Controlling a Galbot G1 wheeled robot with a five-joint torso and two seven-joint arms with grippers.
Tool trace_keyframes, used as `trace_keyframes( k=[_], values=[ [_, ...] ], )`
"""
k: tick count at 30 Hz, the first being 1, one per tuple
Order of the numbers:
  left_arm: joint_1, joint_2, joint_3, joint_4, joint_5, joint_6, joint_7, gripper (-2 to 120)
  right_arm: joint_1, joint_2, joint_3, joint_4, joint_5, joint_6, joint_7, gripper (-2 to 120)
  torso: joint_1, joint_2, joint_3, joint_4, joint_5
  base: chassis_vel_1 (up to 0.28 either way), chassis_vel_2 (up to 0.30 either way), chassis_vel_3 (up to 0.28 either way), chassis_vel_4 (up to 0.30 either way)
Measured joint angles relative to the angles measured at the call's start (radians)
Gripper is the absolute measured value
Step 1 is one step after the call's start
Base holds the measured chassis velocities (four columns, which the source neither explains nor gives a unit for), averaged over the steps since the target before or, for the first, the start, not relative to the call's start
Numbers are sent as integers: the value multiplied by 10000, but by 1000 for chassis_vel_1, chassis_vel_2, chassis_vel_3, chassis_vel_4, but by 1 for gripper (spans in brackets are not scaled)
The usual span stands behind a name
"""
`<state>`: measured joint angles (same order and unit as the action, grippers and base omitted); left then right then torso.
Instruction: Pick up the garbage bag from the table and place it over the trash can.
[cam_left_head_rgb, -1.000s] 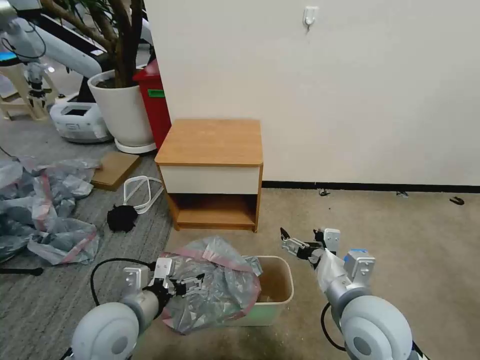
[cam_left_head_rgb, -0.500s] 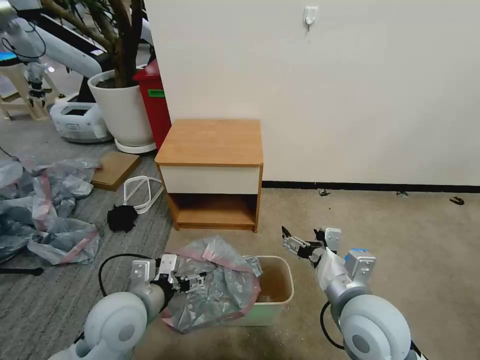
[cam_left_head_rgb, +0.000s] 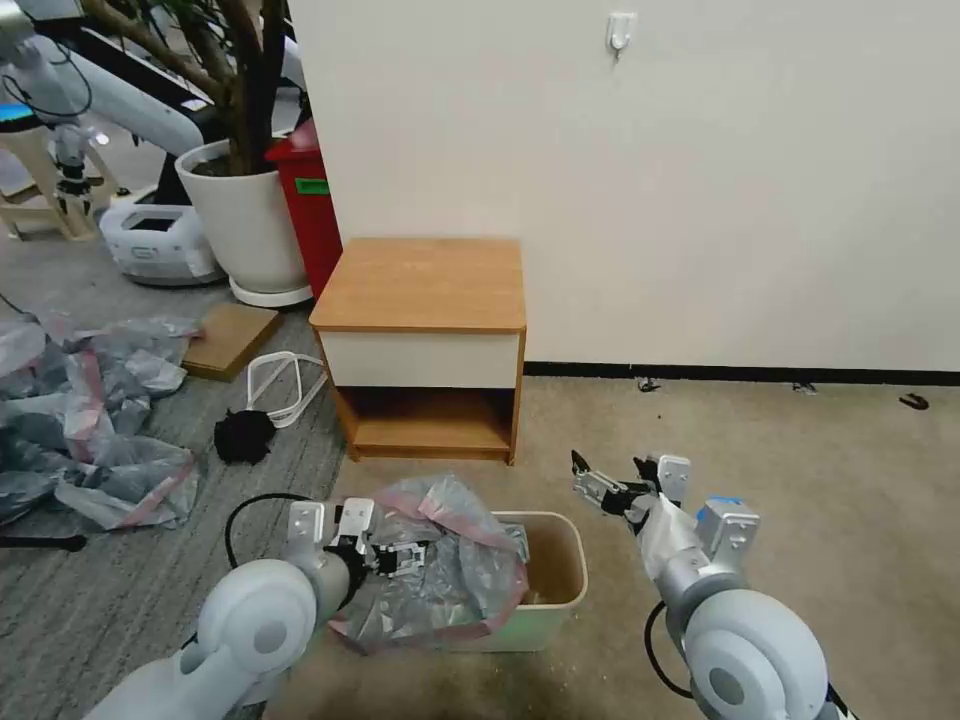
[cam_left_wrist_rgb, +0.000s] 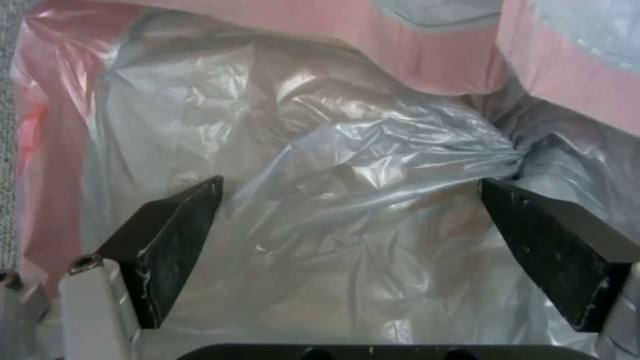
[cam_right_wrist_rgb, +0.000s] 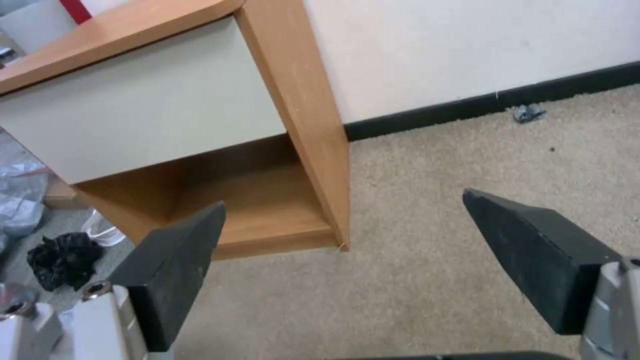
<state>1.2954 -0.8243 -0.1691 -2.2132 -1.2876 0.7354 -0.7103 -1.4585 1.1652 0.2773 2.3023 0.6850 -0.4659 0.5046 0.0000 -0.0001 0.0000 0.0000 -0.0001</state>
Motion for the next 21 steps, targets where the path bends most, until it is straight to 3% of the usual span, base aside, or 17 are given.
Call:
trace_keyframes(
  k=[21],
  values=[
    [-12,606,69,-358,-515,0,2,94,-33,51,-10,30,0,12,7,91,0,0,0,0,1,0,0,0,0]
  ],
)
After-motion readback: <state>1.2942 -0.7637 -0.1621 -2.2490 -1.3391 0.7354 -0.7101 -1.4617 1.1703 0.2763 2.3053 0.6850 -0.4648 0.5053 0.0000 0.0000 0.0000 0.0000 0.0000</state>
